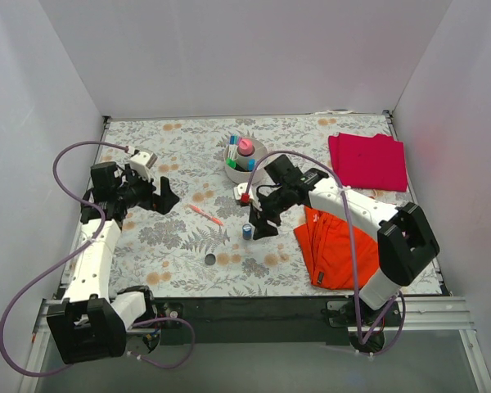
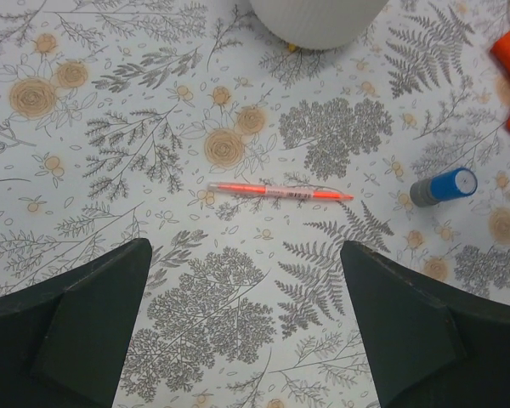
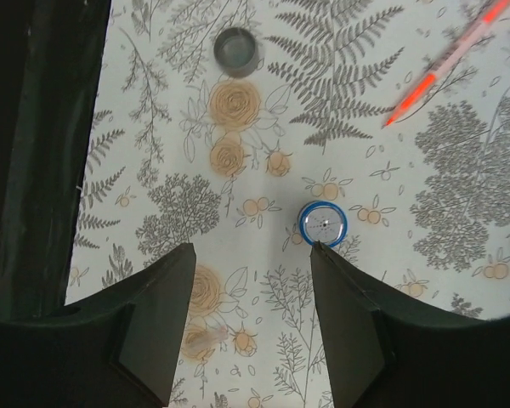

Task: Sort the stationery into containers
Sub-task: Pick up the stationery from the center of the board.

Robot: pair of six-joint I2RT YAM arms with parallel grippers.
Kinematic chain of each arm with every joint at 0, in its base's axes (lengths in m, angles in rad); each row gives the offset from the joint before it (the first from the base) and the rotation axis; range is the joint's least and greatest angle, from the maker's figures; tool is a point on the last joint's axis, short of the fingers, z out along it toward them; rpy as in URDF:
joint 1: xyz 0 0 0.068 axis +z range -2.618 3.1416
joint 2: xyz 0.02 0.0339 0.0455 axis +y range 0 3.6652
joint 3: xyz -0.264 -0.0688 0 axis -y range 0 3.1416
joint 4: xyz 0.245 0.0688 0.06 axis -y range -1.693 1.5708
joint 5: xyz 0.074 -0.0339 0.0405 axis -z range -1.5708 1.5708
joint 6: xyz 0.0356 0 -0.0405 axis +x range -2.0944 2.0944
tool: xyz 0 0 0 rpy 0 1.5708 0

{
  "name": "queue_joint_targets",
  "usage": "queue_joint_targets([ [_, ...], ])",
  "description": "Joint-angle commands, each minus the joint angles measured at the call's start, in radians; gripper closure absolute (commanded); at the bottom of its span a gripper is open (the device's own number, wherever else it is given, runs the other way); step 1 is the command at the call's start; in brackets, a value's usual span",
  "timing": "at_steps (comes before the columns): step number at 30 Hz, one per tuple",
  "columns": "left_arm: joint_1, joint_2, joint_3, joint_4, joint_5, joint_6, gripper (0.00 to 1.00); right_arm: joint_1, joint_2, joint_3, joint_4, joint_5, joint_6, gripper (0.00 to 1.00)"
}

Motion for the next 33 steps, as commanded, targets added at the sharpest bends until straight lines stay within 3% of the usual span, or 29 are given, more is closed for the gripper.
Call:
queue_joint_targets([
  [1,-0.003,-0.064,-0.009,0.076,0.003,-0.130,0.04,0.015,0.020,0.050,-0.100,0.016,-0.105,0.35],
  [9,-0.008,-0.091,-0.018,0.047,-0.008,-0.126,0.04,0.072,0.101,0.084,-0.053,0.088,-0.105,0.41],
  [33,-0.046,-0.079,-0.050,0.033,-0.028,-0.098,0.04,0.081,0.220,0.168,0.006,0.220,-0.091,0.39],
])
